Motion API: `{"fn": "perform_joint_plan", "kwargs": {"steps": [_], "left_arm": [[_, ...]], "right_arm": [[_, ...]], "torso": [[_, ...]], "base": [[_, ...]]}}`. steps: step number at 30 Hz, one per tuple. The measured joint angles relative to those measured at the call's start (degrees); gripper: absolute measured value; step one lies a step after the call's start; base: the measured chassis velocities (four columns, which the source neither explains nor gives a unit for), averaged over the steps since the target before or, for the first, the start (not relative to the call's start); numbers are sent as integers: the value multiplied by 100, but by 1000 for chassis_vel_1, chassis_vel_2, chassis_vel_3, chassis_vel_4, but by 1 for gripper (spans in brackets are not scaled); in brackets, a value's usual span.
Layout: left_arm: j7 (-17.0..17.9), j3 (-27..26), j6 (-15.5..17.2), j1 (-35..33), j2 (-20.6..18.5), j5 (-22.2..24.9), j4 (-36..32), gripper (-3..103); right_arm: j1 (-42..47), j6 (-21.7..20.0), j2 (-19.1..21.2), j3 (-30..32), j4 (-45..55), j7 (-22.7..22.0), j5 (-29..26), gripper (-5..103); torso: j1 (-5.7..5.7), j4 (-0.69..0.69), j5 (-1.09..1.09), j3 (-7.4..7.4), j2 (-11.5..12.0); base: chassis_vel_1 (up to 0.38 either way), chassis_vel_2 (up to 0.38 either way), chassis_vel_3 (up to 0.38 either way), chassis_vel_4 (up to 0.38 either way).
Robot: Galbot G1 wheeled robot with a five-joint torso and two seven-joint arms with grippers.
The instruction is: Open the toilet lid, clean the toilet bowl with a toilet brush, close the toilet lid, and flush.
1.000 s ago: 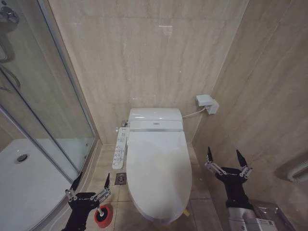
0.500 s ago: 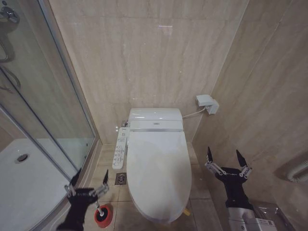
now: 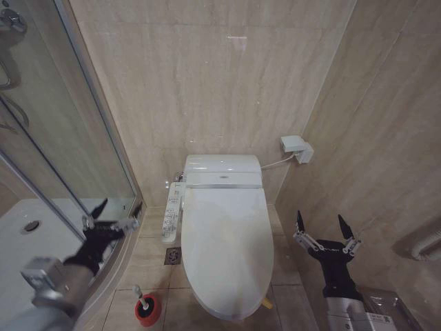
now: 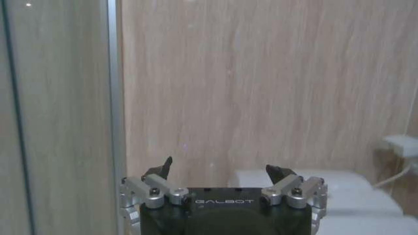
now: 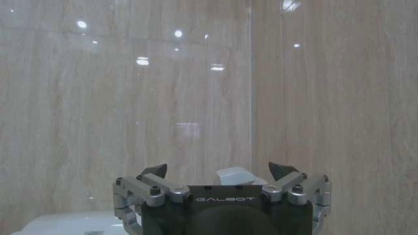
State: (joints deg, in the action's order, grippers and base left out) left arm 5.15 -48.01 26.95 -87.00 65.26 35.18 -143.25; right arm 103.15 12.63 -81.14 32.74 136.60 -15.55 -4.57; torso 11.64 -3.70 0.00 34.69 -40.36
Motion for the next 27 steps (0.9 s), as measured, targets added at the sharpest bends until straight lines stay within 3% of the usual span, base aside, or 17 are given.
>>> {"fn": "perform_joint_plan", "kwargs": {"steps": [10,13,14,17,18,22,27], "left_arm": [[-40,-30,16,93,-44,73,78,96],[-157,128,-478,222,-168,-71,595,96],[-157,128,-478,222,-168,-71,595,96],[-323,358,-1203,397,-345,-309,1321,94],[-323,358,-1203,397,-345,-309,1321,94],[-508,612,-2001,592,-542,-570,2130,92],[-552,670,-2194,635,-589,-633,2311,92]], "right_arm": [[0,0,0,0,0,0,0,100],[0,0,0,0,0,0,0,100],[0,0,0,0,0,0,0,100],[0,0,1,0,-1,0,0,100],[0,0,1,0,-1,0,0,100],[-1,0,0,0,-1,0,0,100],[0,0,1,0,-1,0,0,100]], "torso": [[-1,4,1,0,0],[0,2,0,0,0],[0,2,0,0,0],[0,2,-1,0,0],[0,2,-1,0,0],[0,2,-1,0,0],[0,3,0,0,0]], "base": [[0,0,0,0],[0,0,0,0],[0,0,0,0],[0,0,0,0],[0,0,0,0],[0,0,0,0],[0,0,0,0]]}}
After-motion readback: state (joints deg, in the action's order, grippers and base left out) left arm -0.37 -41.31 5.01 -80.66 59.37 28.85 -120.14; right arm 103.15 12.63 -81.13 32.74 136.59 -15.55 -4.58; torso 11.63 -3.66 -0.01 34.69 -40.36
